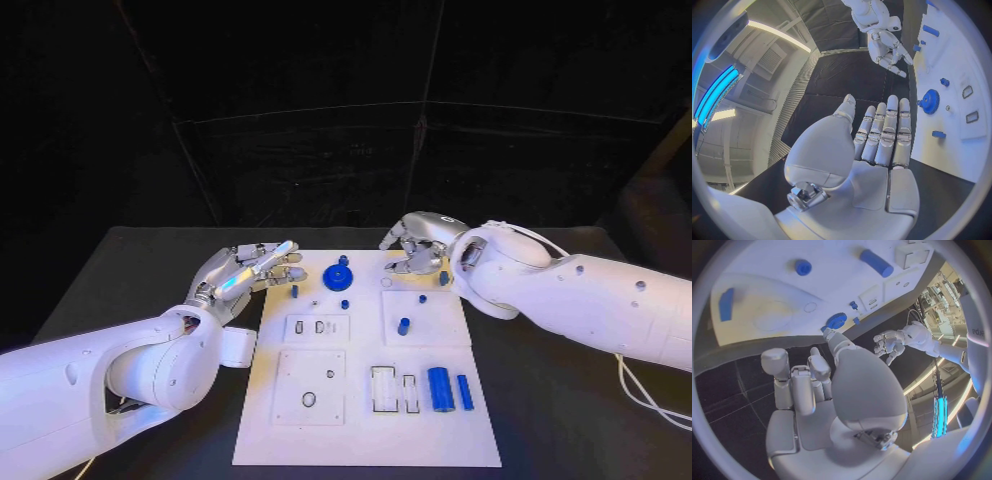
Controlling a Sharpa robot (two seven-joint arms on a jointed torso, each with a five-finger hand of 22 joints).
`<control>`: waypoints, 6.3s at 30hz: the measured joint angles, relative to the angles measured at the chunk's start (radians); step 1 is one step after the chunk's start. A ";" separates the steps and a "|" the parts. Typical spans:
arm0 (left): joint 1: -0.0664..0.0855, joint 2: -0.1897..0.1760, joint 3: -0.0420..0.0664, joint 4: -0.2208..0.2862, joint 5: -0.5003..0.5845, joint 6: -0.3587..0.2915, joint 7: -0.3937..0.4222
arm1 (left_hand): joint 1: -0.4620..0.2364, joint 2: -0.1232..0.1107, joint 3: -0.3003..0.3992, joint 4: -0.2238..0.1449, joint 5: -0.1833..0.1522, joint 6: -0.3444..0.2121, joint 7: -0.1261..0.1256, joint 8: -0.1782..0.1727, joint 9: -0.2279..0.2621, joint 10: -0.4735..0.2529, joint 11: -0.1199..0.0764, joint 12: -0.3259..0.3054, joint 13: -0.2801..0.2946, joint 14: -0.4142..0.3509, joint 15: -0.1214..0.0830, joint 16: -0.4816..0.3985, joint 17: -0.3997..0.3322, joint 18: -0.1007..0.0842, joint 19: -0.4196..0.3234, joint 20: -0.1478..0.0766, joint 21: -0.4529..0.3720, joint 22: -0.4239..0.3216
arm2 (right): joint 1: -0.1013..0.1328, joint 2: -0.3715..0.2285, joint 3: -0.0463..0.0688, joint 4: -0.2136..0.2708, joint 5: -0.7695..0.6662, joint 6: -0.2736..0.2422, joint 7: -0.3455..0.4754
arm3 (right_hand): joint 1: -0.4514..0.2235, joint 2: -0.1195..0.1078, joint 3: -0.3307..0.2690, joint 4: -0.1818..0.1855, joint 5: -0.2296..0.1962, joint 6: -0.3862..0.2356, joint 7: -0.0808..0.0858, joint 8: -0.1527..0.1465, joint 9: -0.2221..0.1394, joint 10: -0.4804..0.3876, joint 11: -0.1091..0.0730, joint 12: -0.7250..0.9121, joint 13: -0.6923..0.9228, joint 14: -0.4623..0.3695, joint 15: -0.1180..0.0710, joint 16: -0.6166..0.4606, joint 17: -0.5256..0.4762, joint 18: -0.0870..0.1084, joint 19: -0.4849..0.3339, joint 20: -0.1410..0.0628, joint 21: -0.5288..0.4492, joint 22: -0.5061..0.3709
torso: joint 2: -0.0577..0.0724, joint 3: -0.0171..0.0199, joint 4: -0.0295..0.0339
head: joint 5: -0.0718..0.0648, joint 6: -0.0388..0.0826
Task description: Assemble the parts on the task board
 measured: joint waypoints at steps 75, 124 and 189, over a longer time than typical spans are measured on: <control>-0.001 0.019 0.000 -0.026 0.000 0.017 -0.002 | 0.004 0.004 0.004 -0.023 0.000 0.025 -0.010 0.000 0.000 0.031 -0.012 -0.006 0.001 0.027 -0.005 -0.008 0.008 0.000 0.022 -0.007 -0.004 -0.005 | -0.104 -0.089 -0.001 -0.174 0.243 0.040 0.213 | 0.003 0.015 -0.005 -0.026 0.007 0.042 -0.005 0.023 0.004 0.003 -0.004 0.012 0.019 0.000 0.000 0.003 -0.001 0.000 0.000 0.000 0.000 0.001 | -0.010 0.0049 -0.0094 | -0.026 -0.029; -0.001 0.012 0.000 -0.027 0.000 0.020 -0.007 | 0.004 0.004 0.004 -0.023 0.000 0.025 -0.010 -0.004 0.000 0.031 -0.012 -0.006 0.001 0.027 -0.005 -0.012 0.008 0.000 0.021 -0.007 -0.004 -0.006 | -0.092 -0.063 0.002 0.032 0.235 -0.068 0.091 | -0.004 0.108 0.128 -0.103 -0.084 0.158 -0.032 0.082 0.008 0.052 -0.045 0.042 0.070 0.002 -0.034 0.019 -0.001 0.000 0.018 -0.032 0.016 0.025 | -0.020 0.0011 -0.0121 | -0.010 -0.034; 0.003 0.013 0.000 -0.068 0.016 0.021 -0.007 | 0.008 0.008 0.004 -0.029 0.000 0.025 -0.010 -0.004 0.000 0.031 -0.012 -0.009 0.001 0.027 -0.005 -0.016 0.009 0.000 0.021 -0.007 -0.004 -0.008 | -0.092 0.257 -0.041 0.052 -0.005 0.094 -0.246 | -0.058 0.083 0.175 -0.100 -0.091 0.154 -0.036 0.082 0.000 0.039 -0.043 0.022 0.052 0.002 -0.034 0.019 0.000 0.000 0.018 -0.032 0.016 0.019 | -0.029 -0.0015 -0.0106 | 0.062 -0.092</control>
